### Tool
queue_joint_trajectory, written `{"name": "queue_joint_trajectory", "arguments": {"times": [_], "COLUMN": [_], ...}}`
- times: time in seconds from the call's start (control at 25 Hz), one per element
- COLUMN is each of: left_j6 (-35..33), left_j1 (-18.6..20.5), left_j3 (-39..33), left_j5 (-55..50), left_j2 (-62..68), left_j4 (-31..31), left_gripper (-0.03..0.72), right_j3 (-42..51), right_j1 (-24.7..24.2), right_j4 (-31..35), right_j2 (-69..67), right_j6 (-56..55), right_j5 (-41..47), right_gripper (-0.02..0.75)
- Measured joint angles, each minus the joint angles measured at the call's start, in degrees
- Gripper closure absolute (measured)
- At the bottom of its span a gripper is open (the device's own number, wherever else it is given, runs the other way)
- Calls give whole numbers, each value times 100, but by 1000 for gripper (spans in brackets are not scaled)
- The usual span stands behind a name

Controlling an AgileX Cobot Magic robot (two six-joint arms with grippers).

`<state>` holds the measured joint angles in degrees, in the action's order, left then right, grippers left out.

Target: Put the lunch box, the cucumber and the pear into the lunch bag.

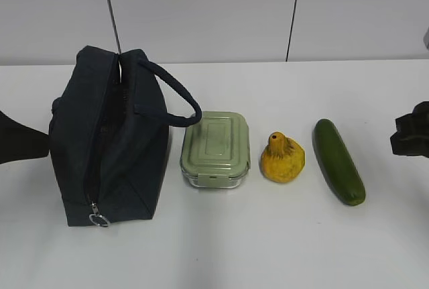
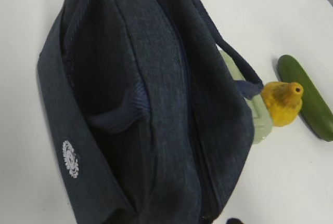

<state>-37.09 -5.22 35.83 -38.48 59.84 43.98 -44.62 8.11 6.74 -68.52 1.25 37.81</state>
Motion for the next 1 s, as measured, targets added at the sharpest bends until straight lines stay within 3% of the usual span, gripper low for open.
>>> {"name": "queue_joint_trajectory", "arguments": {"times": [0.32,0.84,0.92,1.0], "left_j6": [-248,-1000,-1138,-1208], "left_j1": [0,0,0,0], "left_j3": [116,332,343,343], "left_j5": [297,327,342,353], "left_j2": [458,1205,1347,1479], "left_j4": [61,854,1023,1088], "left_gripper": [337,369,411,498], "right_j3": [-22,-233,-245,-265], "right_j1": [0,0,0,0], "right_j4": [0,0,0,0], "right_j2": [-558,-1091,-1155,-1208], "right_j6": [48,112,112,124], "right_j5": [-406,-634,-676,-717], "right_gripper": [385,386,386,386]}}
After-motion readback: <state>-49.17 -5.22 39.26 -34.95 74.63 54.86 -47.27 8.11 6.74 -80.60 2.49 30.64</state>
